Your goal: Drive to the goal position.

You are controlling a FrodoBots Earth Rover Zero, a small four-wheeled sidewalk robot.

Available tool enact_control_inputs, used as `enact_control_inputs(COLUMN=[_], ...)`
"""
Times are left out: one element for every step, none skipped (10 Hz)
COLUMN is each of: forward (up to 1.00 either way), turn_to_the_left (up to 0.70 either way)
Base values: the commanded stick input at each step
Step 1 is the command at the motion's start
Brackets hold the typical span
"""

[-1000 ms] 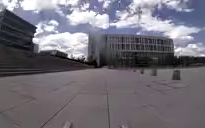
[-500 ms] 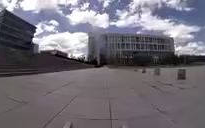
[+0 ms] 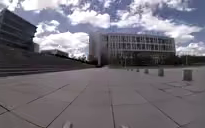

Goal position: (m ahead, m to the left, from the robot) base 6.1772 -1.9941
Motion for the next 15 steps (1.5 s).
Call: enact_control_inputs(forward=[0.7, 0.7, 0.7, 0.7, 0.7, 0.7, 0.7, 0.7, 0.7, 0.7, 0.7, 0.7, 0.7, 0.7, 0.7], turn_to_the_left=[-0.29, -0.14, 0.0, 0.0, 0.0, 0.0, 0.0, 0.0, 0.0, 0.0, 0.0, 0.0, 0.0, 0.0, 0.0])
